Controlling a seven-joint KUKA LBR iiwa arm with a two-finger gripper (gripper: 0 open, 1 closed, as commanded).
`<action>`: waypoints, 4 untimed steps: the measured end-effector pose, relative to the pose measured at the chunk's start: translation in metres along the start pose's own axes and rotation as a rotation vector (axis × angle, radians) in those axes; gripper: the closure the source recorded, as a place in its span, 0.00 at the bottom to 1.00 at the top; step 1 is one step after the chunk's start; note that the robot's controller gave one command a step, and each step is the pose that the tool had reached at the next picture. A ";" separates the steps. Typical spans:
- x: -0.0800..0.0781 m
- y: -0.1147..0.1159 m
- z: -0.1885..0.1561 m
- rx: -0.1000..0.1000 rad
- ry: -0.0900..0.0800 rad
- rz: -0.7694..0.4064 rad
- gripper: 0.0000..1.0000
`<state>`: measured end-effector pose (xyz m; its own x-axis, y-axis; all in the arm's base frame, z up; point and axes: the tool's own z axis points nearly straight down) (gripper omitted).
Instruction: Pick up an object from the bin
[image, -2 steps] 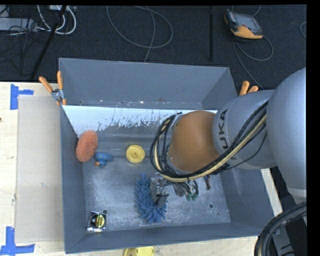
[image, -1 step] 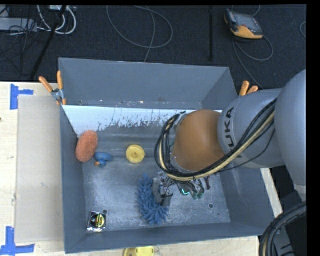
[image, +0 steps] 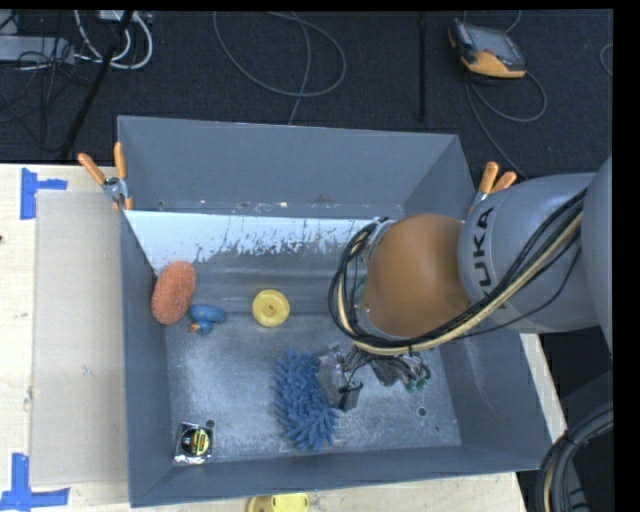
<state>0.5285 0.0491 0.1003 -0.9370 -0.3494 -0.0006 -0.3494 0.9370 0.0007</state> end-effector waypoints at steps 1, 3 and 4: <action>0.000 0.000 0.000 0.000 0.000 0.001 0.00; -0.011 0.014 0.028 0.003 -0.006 -0.207 1.00; -0.011 0.014 0.028 0.003 -0.006 -0.206 1.00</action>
Offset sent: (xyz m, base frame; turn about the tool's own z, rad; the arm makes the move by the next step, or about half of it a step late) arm 0.0000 0.0000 0.0000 0.0000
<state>0.5340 0.0664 0.0726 -0.8458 -0.5335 -0.0069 -0.5335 0.8458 -0.0028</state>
